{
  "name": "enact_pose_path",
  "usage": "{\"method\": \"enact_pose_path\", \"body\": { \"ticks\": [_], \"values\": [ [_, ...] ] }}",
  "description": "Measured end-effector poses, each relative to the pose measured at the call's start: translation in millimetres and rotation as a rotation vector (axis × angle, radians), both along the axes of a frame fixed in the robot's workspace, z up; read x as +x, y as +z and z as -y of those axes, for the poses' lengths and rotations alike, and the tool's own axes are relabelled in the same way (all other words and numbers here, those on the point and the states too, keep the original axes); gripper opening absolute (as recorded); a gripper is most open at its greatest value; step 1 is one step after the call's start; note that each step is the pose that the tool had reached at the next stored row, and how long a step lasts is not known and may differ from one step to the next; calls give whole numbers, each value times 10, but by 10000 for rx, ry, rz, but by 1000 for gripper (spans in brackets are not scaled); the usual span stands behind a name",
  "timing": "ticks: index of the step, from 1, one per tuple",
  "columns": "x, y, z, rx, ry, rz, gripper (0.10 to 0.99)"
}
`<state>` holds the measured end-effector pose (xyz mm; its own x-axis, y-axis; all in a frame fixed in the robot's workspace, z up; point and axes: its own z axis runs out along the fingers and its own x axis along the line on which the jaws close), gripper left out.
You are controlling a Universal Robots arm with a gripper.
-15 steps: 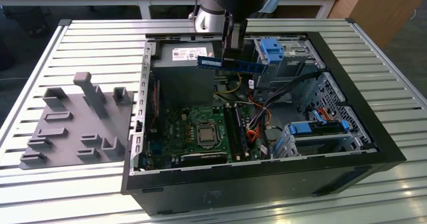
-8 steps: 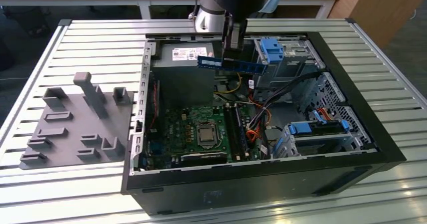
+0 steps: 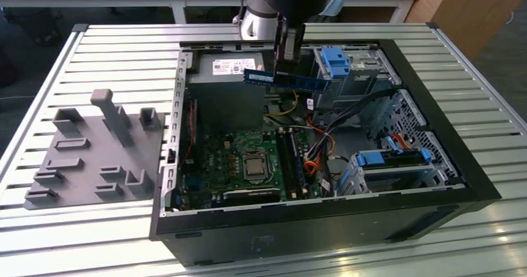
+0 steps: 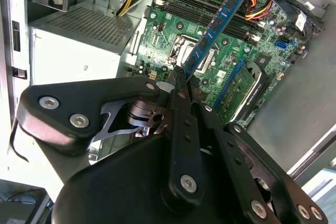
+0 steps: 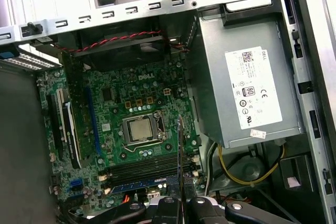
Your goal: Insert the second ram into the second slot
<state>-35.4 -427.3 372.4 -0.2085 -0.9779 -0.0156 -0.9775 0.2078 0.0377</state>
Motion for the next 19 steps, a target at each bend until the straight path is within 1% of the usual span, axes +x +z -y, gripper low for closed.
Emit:
{"method": "enact_pose_path", "body": {
  "ticks": [19],
  "values": [
    [0, 0, 0, 0, -161, 1, 137]
  ]
}}
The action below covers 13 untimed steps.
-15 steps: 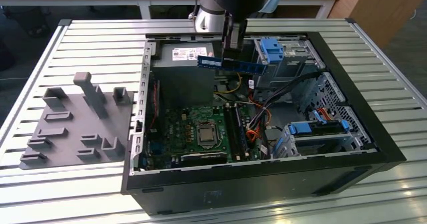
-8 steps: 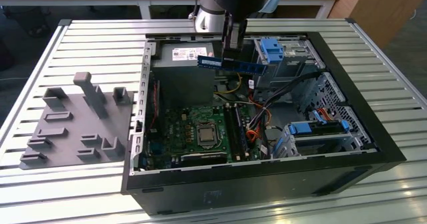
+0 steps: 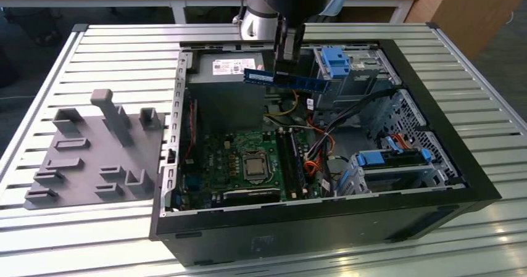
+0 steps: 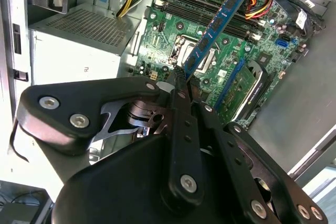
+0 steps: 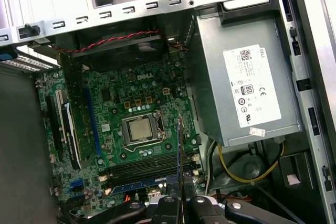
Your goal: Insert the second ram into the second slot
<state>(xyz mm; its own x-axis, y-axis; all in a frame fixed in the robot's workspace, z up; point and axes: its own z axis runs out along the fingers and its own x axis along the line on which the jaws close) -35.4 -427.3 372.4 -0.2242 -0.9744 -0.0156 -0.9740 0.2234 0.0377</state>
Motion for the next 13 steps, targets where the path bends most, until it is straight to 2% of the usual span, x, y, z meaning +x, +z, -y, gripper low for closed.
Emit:
{"method": "enact_pose_path", "body": {
  "ticks": [13],
  "values": [
    [0, 0, 0, 0, -88, -1, 137]
  ]
}}
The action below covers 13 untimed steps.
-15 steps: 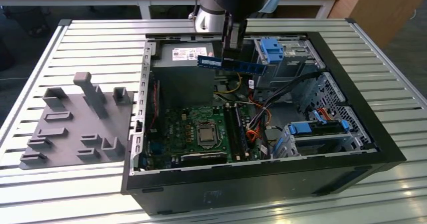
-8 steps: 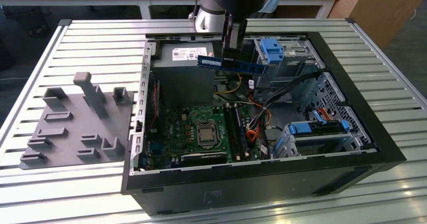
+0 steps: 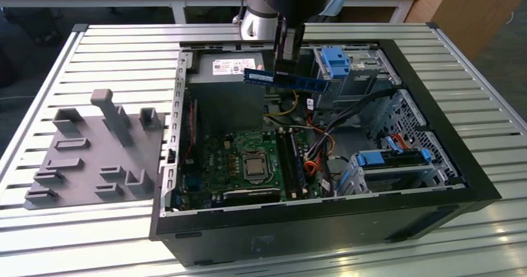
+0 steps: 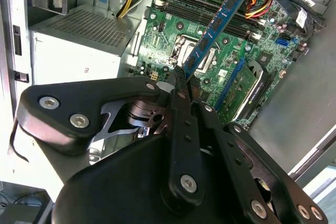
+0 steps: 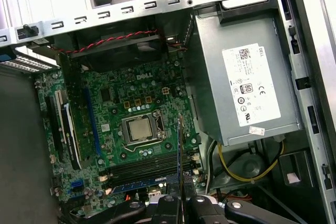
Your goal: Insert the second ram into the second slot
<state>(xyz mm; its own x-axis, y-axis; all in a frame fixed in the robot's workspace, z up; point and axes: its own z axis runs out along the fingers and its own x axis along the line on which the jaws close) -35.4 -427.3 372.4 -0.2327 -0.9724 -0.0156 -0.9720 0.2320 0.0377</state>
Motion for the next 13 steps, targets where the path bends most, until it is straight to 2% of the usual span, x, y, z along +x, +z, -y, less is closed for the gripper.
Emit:
{"method": "enact_pose_path", "body": {
  "ticks": [13],
  "values": [
    [0, 0, 0, 0, -127, 0, 137]
  ]
}}
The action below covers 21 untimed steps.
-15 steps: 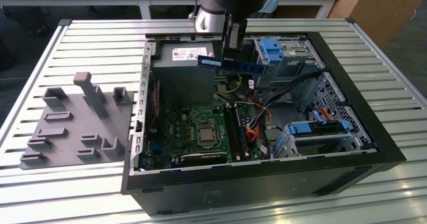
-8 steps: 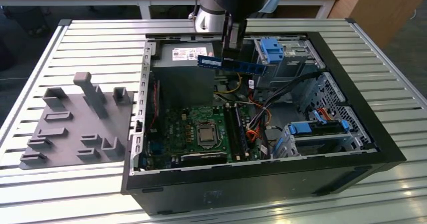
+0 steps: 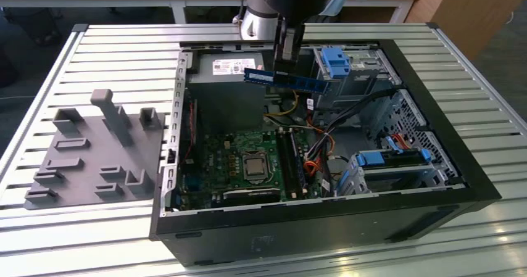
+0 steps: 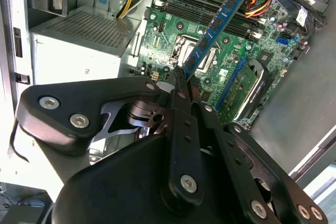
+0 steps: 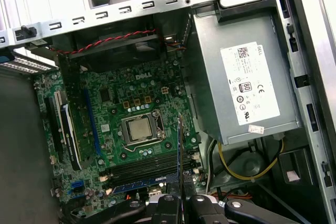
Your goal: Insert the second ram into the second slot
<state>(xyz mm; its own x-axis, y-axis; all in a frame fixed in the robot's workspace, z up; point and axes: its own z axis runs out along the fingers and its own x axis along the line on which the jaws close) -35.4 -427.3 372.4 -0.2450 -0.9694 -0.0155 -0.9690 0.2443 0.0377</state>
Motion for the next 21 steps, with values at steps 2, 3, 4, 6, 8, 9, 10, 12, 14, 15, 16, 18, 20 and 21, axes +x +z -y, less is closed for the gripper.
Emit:
{"method": "enact_pose_path", "body": {
  "ticks": [2, 3, 4, 6, 8, 9, 10, 12, 14, 15, 16, 18, 20, 21],
  "values": [
    [0, 0, 0, 0, -11, 0, 137],
    [0, 0, 0, 0, -19, 0, 137],
    [0, 0, 0, 0, -25, 0, 137],
    [0, 0, 0, 0, -35, 0, 137],
    [0, 0, 0, 0, -43, 0, 137],
    [0, 0, 0, 0, -48, 0, 137],
    [0, 0, 0, 0, -55, 0, 137],
    [0, 0, 0, 0, -66, 0, 137],
    [0, 0, 0, 1, -76, 0, 137],
    [0, 0, 0, 0, -81, 0, 137],
    [0, 0, 0, 0, -86, 0, 137],
    [0, 0, 0, 0, -98, 0, 137],
    [0, 0, 0, 1, -111, 0, 137],
    [0, 0, 0, 1, -119, 0, 137]
  ]
}}
